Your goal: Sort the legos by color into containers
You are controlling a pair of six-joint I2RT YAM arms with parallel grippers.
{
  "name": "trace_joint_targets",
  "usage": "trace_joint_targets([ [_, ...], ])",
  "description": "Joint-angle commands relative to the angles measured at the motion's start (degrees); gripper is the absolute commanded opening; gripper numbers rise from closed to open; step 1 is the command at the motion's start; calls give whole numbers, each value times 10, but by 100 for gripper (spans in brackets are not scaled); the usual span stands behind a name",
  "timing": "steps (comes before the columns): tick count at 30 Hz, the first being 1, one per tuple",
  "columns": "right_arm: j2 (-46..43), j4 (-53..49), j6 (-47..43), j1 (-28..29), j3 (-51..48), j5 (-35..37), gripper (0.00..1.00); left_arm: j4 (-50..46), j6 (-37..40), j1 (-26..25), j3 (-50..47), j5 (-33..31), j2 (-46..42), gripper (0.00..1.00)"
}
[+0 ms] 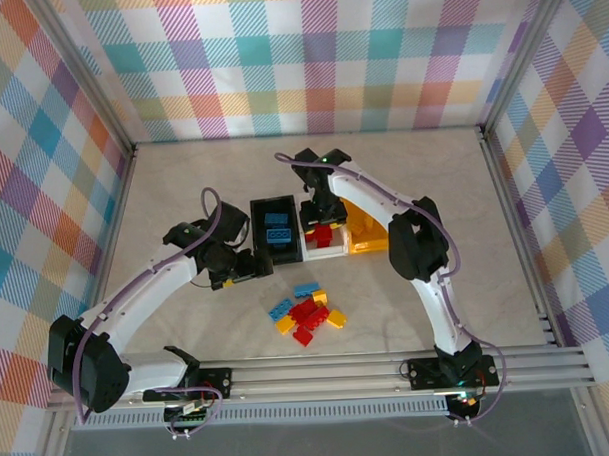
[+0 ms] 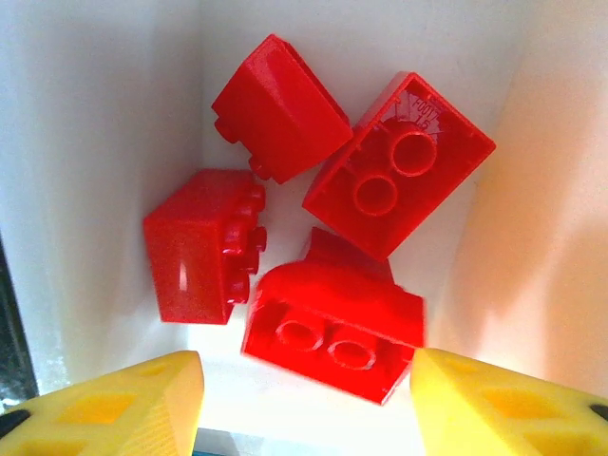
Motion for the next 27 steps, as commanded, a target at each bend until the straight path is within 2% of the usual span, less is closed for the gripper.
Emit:
trace_joint_targets([
  [1, -7, -21, -11, 2, 16, -2, 60, -14, -3, 6, 0, -2, -3, 88],
  [8, -46, -18, 0, 2, 23, -31, 62, -12, 0, 6, 13, 1, 10, 88],
  [14, -119, -16, 18, 10, -4, -53, 63, -7, 4, 6, 0, -1, -1, 88],
  [17, -173, 1, 25, 23, -65, -57, 64, -5, 5, 3, -11, -2, -6, 88],
  [27, -341, 90, 91, 93, -385, -91, 68, 40, -24, -30, -83, 13, -20, 88],
])
